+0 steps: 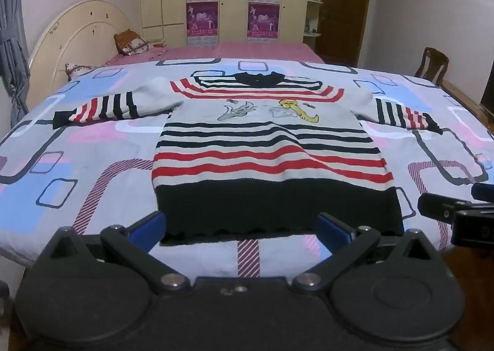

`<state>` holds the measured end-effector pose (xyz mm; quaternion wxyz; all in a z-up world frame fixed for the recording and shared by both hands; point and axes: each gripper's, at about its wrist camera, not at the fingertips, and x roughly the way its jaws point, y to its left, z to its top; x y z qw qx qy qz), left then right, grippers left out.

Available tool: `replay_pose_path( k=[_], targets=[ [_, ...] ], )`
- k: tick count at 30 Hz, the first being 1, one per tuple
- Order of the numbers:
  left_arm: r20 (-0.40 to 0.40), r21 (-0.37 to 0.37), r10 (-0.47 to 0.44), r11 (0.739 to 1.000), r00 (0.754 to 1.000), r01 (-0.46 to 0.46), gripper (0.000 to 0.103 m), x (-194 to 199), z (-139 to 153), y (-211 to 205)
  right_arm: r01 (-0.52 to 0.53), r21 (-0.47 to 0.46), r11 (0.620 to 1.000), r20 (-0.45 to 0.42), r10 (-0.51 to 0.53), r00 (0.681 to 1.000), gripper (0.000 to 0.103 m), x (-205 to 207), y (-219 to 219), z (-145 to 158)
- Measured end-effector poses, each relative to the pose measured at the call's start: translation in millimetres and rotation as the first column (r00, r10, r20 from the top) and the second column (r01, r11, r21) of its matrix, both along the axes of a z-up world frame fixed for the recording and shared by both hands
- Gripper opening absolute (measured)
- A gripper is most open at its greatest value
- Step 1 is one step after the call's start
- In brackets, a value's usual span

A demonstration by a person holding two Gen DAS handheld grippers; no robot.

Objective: Fold small clothes

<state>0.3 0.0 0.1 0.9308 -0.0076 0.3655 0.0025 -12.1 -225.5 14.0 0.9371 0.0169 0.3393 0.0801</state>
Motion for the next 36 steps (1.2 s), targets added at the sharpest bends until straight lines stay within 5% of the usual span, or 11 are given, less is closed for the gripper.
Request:
replay_pose_path(
  k=[36],
  targets=[
    [0.018, 0.010, -0.003, 1.000, 1.000, 0.003, 0.103, -4.9, 6.9, -1.1, -0.001, 0.006, 1.000, 0.008, 0.001, 1.000, 0.103, -3.7, 0.8, 4.7]
  ],
)
